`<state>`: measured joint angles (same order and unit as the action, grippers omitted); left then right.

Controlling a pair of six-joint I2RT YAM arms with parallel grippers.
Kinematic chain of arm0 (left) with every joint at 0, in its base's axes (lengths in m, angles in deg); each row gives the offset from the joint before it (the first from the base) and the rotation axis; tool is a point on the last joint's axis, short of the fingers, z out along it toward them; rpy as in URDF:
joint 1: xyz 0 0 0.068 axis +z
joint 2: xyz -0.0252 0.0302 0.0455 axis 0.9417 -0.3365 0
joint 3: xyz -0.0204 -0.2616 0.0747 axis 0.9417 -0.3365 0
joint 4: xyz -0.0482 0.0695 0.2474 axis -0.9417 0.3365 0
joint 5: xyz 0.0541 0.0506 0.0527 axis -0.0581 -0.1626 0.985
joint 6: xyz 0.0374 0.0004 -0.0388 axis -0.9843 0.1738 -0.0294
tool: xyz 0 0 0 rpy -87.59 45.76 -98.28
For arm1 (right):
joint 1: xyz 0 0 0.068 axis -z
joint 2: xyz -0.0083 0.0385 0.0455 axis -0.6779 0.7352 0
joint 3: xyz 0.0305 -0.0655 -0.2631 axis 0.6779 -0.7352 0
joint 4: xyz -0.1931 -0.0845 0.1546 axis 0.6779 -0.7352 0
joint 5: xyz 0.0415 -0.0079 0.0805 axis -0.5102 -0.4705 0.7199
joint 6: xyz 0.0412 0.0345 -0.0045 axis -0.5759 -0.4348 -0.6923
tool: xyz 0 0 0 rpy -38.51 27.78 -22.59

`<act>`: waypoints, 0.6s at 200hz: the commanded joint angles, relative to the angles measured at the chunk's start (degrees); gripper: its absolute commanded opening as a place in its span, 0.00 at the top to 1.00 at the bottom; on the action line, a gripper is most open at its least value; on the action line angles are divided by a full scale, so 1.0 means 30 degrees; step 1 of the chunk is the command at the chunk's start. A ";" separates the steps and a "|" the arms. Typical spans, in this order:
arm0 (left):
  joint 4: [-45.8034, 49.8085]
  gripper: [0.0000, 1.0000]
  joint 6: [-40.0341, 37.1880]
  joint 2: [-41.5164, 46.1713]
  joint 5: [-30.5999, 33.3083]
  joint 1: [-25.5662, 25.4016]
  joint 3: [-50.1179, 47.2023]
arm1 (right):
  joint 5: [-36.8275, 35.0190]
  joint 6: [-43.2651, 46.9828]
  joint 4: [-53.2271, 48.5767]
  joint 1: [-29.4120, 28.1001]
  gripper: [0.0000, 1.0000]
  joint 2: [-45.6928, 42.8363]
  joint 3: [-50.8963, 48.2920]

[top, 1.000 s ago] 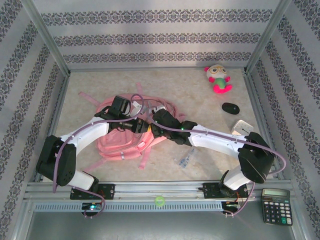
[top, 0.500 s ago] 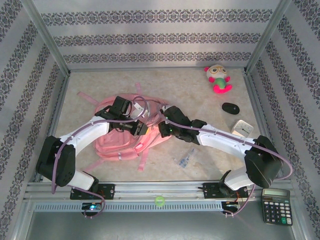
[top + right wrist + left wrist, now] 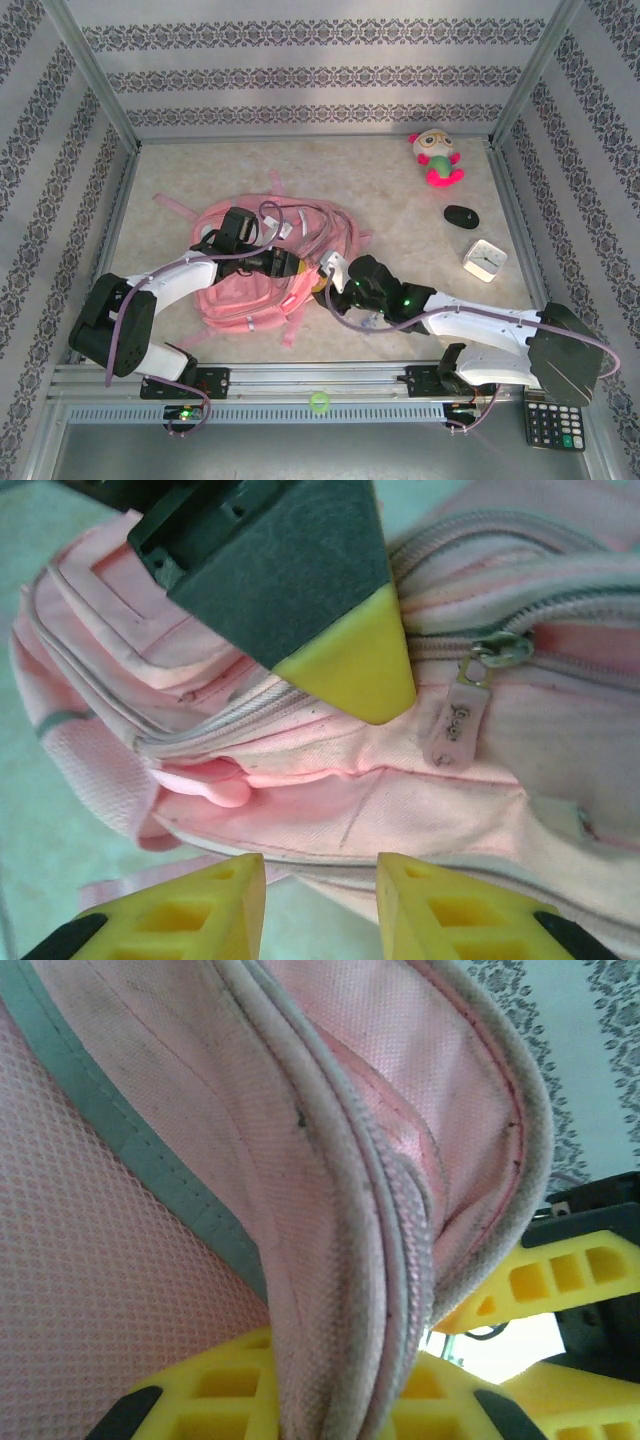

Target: Pack books, pencil case, and school supplies into a backpack

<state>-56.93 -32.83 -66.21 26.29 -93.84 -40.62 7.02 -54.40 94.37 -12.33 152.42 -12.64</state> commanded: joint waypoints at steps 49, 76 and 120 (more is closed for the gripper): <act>0.0886 1.00 0.1755 0.0100 -0.1630 -0.0060 -0.0279 | -0.2142 0.7612 0.5785 0.0832 0.65 0.1717 -0.0231; 0.0923 1.00 0.1640 0.0068 -0.1659 -0.0075 -0.0046 | -0.1908 0.7183 0.5876 0.1405 0.65 0.2510 0.0021; 0.0659 1.00 0.1789 0.0064 -0.1755 -0.0075 0.0079 | -0.0790 0.6750 0.5844 0.1650 0.65 0.3501 0.0268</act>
<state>-58.03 -31.04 -66.16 25.42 -93.84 -41.01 2.21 -34.16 110.98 -8.04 161.12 -12.95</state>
